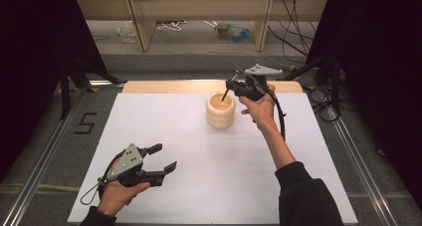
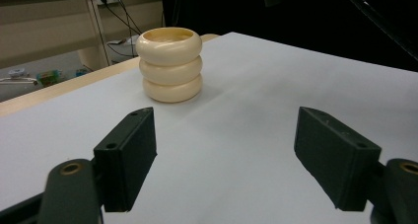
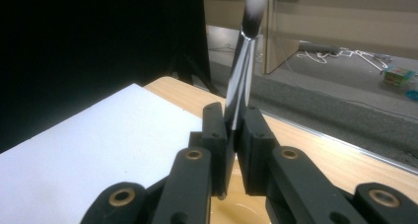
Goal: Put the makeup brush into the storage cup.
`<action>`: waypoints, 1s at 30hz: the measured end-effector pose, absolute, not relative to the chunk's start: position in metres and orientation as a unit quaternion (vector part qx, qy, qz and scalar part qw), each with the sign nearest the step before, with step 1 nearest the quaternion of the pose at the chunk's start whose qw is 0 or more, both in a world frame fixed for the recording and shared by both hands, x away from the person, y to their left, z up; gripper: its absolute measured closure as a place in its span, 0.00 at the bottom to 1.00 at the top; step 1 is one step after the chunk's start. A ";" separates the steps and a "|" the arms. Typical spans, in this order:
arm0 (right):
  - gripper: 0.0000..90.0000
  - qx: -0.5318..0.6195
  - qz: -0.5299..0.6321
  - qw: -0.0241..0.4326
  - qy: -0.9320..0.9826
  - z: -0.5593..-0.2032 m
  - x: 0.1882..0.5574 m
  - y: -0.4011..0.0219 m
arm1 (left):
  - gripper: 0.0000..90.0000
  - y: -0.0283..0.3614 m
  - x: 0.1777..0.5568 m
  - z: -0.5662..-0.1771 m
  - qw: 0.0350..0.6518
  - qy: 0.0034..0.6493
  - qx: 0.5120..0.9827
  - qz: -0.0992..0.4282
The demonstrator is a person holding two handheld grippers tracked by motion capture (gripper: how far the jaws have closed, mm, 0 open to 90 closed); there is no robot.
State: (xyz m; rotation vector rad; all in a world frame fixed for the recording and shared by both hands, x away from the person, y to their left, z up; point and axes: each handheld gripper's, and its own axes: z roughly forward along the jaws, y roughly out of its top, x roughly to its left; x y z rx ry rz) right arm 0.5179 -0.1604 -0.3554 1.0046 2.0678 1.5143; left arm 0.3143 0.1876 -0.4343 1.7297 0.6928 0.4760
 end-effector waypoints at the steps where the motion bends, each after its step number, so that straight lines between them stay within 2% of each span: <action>1: 0.93 0.358 0.543 0.192 0.735 -0.356 0.519 -0.160 | 0.27 0.187 0.314 -0.434 0.573 0.295 0.737 0.203; 2: 0.93 0.358 0.540 0.197 0.736 -0.357 0.520 -0.160 | 0.27 0.182 0.309 -0.436 0.587 0.330 0.721 0.162; 4: 0.93 0.355 0.541 0.198 0.736 -0.359 0.521 -0.159 | 0.27 0.179 0.305 -0.437 0.589 0.359 0.709 0.148; 5: 0.93 0.358 0.538 0.196 0.737 -0.359 0.521 -0.159 | 0.27 0.188 0.315 -0.434 0.571 0.291 0.740 0.204; 30: 0.93 0.364 0.515 0.186 0.753 -0.373 0.528 -0.150 | 0.27 0.187 0.314 -0.434 0.571 0.286 0.742 0.204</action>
